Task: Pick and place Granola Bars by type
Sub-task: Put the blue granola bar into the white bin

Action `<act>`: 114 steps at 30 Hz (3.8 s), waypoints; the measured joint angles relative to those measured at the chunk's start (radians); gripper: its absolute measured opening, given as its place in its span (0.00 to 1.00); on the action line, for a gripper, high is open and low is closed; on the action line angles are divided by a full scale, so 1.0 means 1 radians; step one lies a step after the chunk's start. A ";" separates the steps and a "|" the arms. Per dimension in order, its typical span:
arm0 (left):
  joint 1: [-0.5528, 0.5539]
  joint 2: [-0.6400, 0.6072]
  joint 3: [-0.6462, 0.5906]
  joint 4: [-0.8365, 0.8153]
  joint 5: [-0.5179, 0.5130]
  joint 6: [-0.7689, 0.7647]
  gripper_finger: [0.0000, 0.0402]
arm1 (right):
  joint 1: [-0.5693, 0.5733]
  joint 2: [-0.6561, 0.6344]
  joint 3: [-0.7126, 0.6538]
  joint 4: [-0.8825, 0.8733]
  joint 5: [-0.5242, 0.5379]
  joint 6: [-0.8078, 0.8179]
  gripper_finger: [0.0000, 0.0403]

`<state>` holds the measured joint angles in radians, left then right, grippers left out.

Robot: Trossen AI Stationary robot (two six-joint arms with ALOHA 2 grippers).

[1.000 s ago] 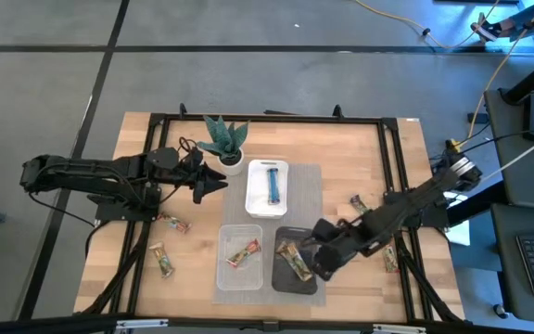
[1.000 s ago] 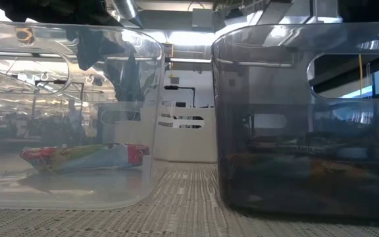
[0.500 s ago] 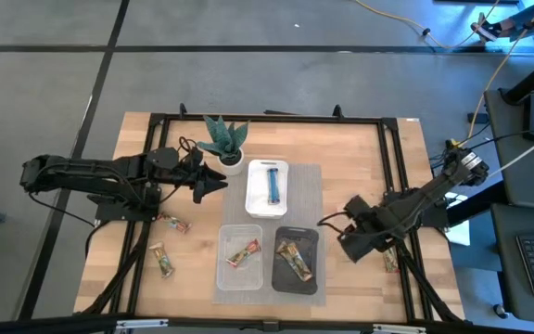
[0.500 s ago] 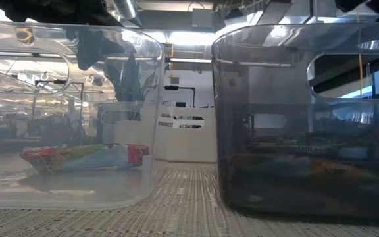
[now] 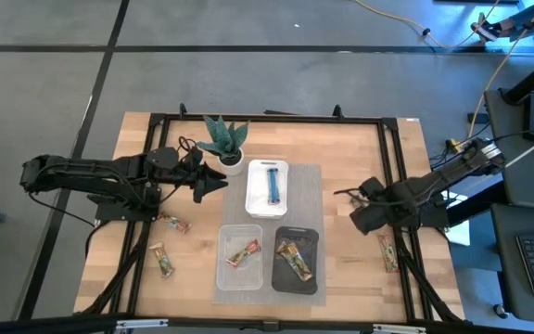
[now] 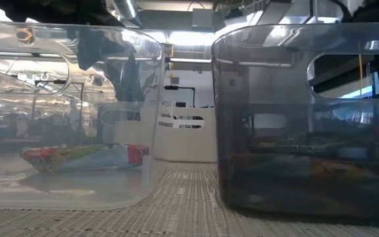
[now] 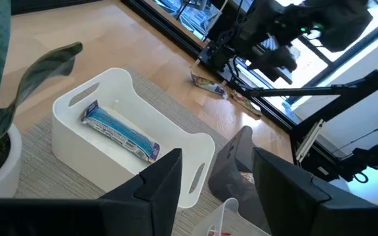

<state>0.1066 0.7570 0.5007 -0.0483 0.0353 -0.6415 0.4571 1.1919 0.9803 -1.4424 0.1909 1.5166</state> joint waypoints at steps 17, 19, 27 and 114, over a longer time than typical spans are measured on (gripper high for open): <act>0.000 0.000 0.000 0.000 -0.010 0.006 0.44 | -0.170 -0.015 -0.267 0.257 -0.084 -0.053 0.82; 0.000 0.000 0.000 0.000 -0.017 0.018 0.44 | -0.195 -0.014 -0.271 0.296 -0.084 -0.055 0.82; 0.000 0.000 0.000 0.000 -0.017 0.019 0.44 | -0.293 -0.004 -0.328 0.345 -0.112 -0.145 0.80; 0.000 0.000 0.000 -0.002 -0.016 -0.020 0.44 | -0.416 0.049 0.152 1.102 0.075 -0.799 0.29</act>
<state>0.1066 0.7574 0.5007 -0.0502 0.0192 -0.6616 0.0414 1.2405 1.1321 -0.3403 0.2656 0.7180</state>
